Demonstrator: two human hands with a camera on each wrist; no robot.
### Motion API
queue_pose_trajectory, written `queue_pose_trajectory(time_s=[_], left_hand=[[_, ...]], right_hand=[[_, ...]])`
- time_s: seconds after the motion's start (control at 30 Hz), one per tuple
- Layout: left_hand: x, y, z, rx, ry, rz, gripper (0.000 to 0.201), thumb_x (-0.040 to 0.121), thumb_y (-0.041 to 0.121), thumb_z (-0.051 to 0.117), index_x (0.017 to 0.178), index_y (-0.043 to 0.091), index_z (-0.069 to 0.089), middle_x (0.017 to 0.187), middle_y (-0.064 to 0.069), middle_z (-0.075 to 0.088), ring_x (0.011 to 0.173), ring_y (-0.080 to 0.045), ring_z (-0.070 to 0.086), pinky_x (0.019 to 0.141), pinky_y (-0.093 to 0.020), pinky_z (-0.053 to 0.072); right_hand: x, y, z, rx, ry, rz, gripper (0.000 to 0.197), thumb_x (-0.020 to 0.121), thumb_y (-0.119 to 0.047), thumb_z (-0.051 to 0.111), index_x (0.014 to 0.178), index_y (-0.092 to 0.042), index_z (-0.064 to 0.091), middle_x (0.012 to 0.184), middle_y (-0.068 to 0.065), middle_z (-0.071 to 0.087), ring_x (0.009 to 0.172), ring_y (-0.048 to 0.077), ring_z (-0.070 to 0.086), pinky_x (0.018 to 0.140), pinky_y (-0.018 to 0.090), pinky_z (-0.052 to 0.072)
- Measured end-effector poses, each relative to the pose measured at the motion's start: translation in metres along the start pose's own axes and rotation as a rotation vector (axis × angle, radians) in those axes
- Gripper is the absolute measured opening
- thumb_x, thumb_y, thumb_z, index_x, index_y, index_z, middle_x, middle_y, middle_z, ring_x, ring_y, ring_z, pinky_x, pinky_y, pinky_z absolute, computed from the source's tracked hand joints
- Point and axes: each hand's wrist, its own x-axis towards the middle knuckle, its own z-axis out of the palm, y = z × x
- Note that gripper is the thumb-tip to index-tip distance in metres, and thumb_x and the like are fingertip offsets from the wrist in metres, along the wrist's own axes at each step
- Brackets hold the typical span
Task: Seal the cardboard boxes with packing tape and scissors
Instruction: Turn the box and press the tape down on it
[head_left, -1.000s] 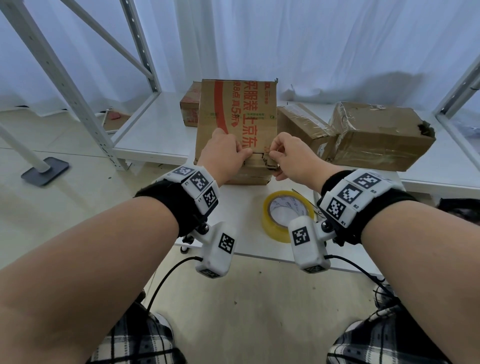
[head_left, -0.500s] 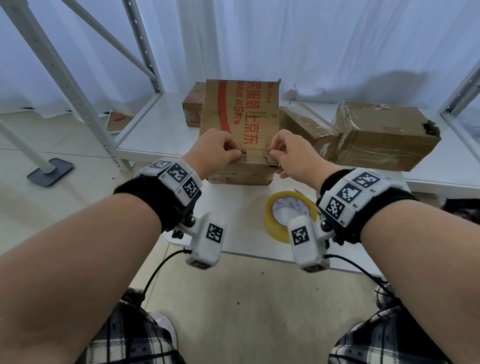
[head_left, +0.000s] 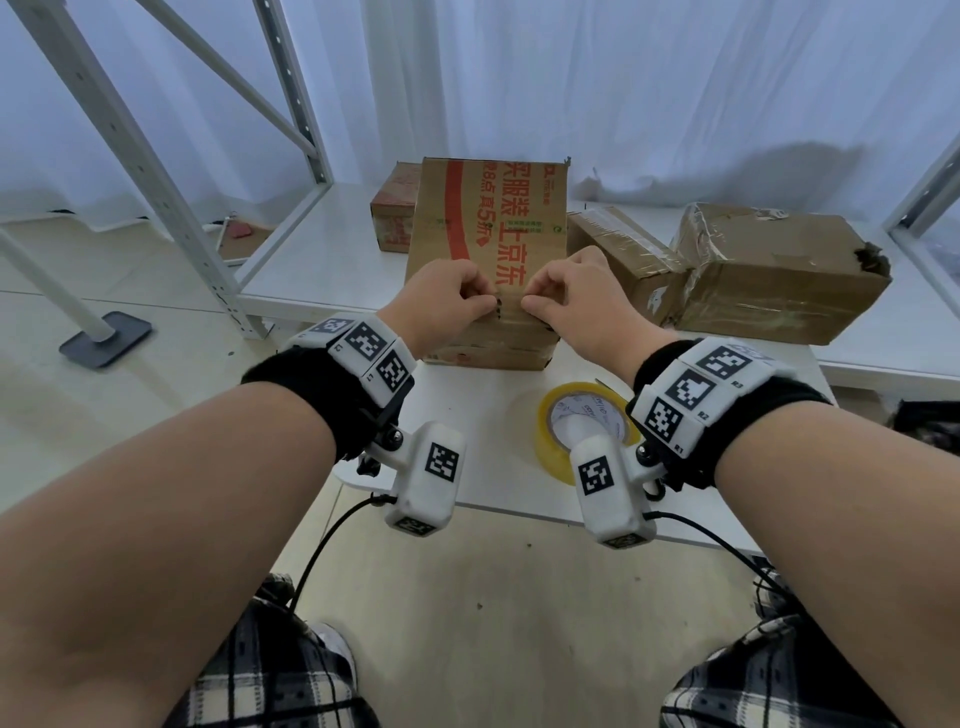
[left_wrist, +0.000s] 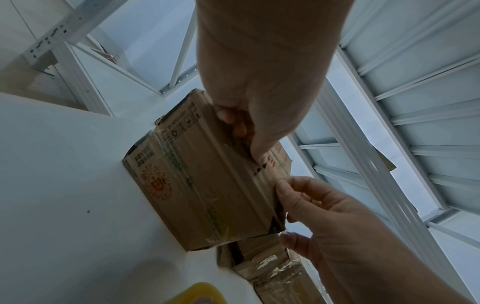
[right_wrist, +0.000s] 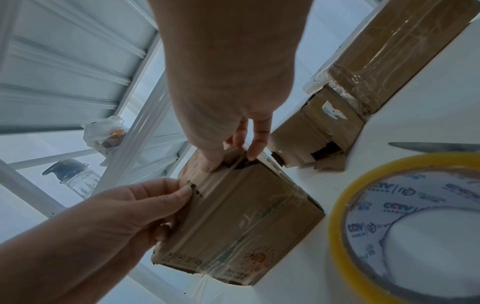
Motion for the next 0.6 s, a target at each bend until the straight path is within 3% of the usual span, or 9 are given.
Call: queue_pose_trajectory(time_s=[0.13, 0.43, 0.53, 0.6], left_hand=[[0.0006, -0.0018, -0.0045, 0.056, 0.05, 0.006, 0.007, 0.091, 0.017, 0.062, 0.091, 0.011, 0.065, 0.089, 0.002, 0.059, 0.085, -0.012, 0.052, 0.078, -0.023, 0.042], [0.0058, -0.0018, -0.0005, 0.137, 0.079, -0.021, 0.014, 0.091, 0.02, 0.062, 0.095, 0.007, 0.065, 0.095, -0.001, 0.06, 0.088, -0.015, 0.052, 0.08, -0.026, 0.042], [0.0061, -0.0039, 0.0004, 0.141, 0.096, -0.034, 0.014, 0.09, 0.022, 0.064, 0.093, 0.008, 0.064, 0.095, -0.001, 0.06, 0.088, -0.015, 0.052, 0.079, -0.025, 0.041], [0.0054, -0.0052, 0.0006, 0.134, 0.102, -0.04, 0.013, 0.089, 0.022, 0.065, 0.092, 0.01, 0.063, 0.095, -0.001, 0.06, 0.088, -0.015, 0.053, 0.078, -0.025, 0.041]], right_hand=[[0.0008, -0.0017, 0.0052, 0.044, -0.008, 0.022, 0.002, 0.09, -0.017, 0.064, 0.092, -0.017, 0.063, 0.11, 0.003, 0.038, 0.096, 0.013, 0.043, 0.088, 0.018, 0.032], [-0.0006, -0.0004, 0.0035, 0.072, -0.031, 0.022, 0.004, 0.094, -0.017, 0.059, 0.092, -0.014, 0.062, 0.111, 0.001, 0.038, 0.101, 0.013, 0.041, 0.09, 0.02, 0.034], [0.0007, 0.0003, 0.003, 0.044, -0.01, 0.01, 0.004, 0.092, -0.018, 0.062, 0.094, -0.014, 0.063, 0.11, 0.002, 0.04, 0.098, 0.01, 0.042, 0.084, 0.015, 0.033], [0.0013, 0.0014, 0.0033, 0.019, 0.001, -0.009, 0.007, 0.09, -0.018, 0.064, 0.097, -0.015, 0.063, 0.107, 0.001, 0.042, 0.087, 0.005, 0.043, 0.073, 0.006, 0.032]])
